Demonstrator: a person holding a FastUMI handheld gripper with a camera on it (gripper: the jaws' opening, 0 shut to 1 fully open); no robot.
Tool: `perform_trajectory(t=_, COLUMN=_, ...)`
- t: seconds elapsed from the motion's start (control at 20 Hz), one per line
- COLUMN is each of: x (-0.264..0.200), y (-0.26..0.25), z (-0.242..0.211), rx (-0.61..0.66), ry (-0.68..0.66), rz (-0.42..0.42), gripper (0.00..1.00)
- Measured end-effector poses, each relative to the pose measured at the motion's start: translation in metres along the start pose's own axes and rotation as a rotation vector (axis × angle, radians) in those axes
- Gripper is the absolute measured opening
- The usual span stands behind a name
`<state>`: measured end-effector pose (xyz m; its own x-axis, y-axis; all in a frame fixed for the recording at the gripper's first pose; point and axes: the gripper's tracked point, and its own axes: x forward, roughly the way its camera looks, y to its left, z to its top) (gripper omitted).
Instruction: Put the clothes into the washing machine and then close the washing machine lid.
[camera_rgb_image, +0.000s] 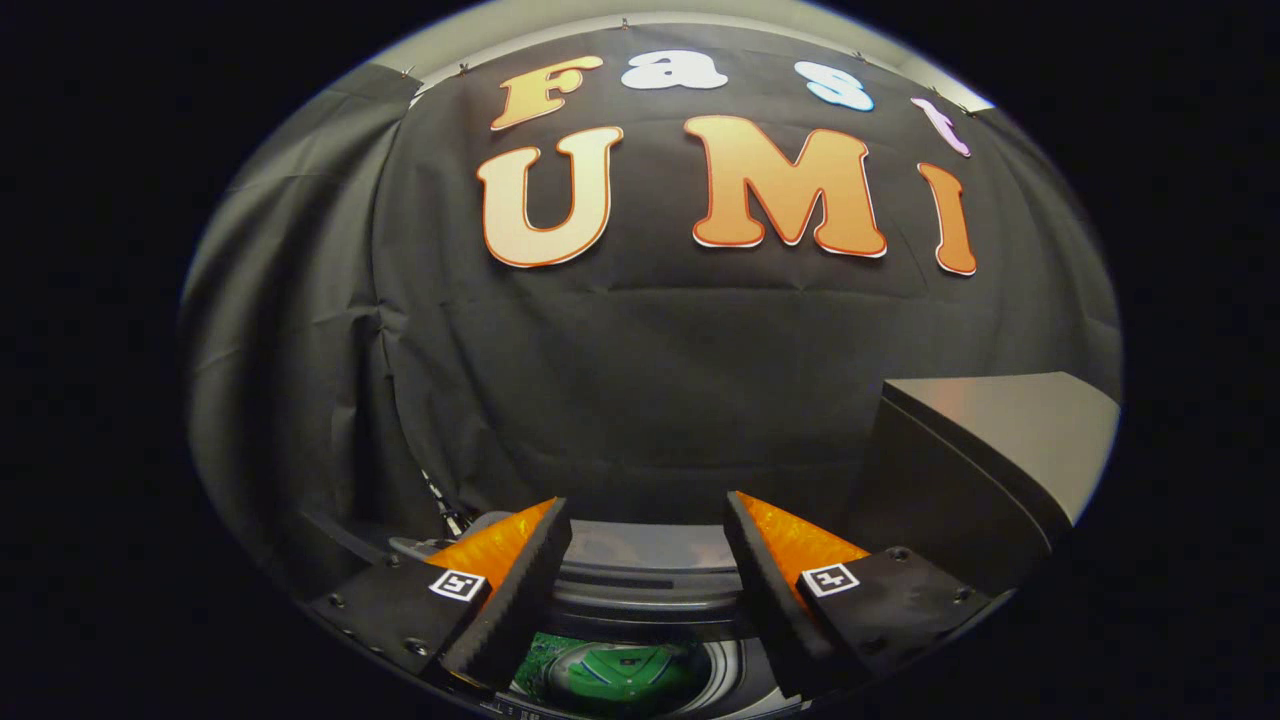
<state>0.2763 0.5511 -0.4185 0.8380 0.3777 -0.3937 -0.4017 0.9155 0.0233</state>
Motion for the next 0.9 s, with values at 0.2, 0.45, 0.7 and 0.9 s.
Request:
perform_trajectory(t=0.2, x=0.002, y=-0.014, z=-0.057, rx=0.013, ry=0.137, rz=-0.023, gripper=0.99)
perform_trajectory(t=0.45, x=-0.013, y=-0.009, z=-0.055, rx=0.044, ry=0.147, rz=-0.007, gripper=0.99)
perform_trajectory(t=0.7, x=-0.046, y=-0.007, z=-0.003, rx=0.006, ry=0.069, rz=-0.008, gripper=0.99)
perform_trajectory(t=0.9, x=-0.089, y=-0.012, z=0.048, rx=0.016, ry=-0.015, rz=0.018, gripper=0.99)
